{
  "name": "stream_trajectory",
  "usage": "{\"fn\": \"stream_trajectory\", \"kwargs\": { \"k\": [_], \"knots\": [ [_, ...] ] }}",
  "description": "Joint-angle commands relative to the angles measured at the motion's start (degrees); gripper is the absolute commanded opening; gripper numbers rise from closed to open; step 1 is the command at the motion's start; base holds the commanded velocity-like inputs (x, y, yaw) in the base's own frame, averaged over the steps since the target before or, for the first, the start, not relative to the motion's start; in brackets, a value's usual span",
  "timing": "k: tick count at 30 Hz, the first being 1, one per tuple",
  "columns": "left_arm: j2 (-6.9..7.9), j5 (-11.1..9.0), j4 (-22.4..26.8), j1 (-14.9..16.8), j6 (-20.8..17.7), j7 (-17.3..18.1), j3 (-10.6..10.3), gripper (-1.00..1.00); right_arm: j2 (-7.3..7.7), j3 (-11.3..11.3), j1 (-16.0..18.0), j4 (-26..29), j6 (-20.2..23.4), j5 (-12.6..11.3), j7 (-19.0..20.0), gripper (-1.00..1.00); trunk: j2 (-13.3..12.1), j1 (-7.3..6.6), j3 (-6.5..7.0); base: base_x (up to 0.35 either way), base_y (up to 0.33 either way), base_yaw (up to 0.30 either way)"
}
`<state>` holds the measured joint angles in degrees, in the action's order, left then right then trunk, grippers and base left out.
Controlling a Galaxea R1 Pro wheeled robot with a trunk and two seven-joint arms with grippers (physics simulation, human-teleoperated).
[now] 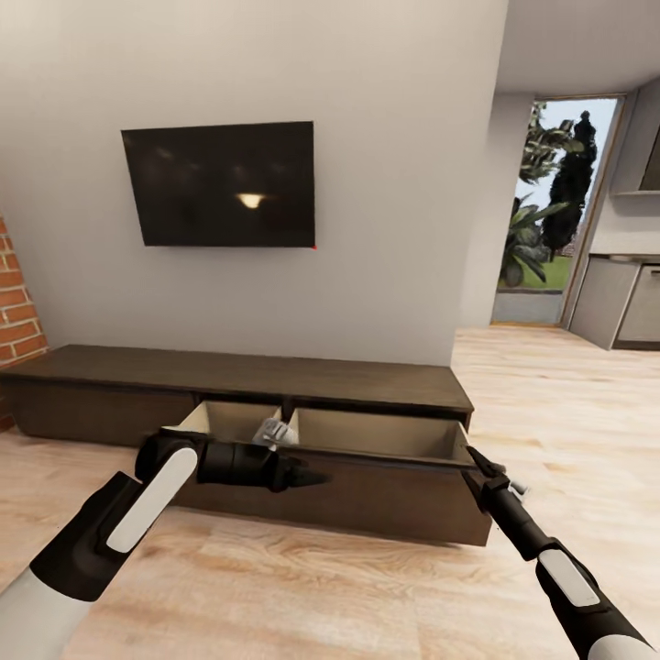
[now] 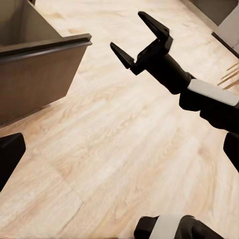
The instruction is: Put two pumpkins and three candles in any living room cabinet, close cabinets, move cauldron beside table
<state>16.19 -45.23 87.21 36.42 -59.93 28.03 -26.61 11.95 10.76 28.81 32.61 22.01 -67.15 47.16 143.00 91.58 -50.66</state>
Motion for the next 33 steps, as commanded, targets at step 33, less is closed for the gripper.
{"fn": "stream_trajectory", "kwargs": {
  "k": [33],
  "knots": [
    [0.09, 0.3, -0.1, 0.1, -0.1, 0.3, 0.3, 1.00, 0.01, -0.1, 0.0, 0.0, 0.5, -0.4, -1.1, 1.00, -13.2, -7.28, 8.20, -0.027, 0.014, 0.219]
  ]
}}
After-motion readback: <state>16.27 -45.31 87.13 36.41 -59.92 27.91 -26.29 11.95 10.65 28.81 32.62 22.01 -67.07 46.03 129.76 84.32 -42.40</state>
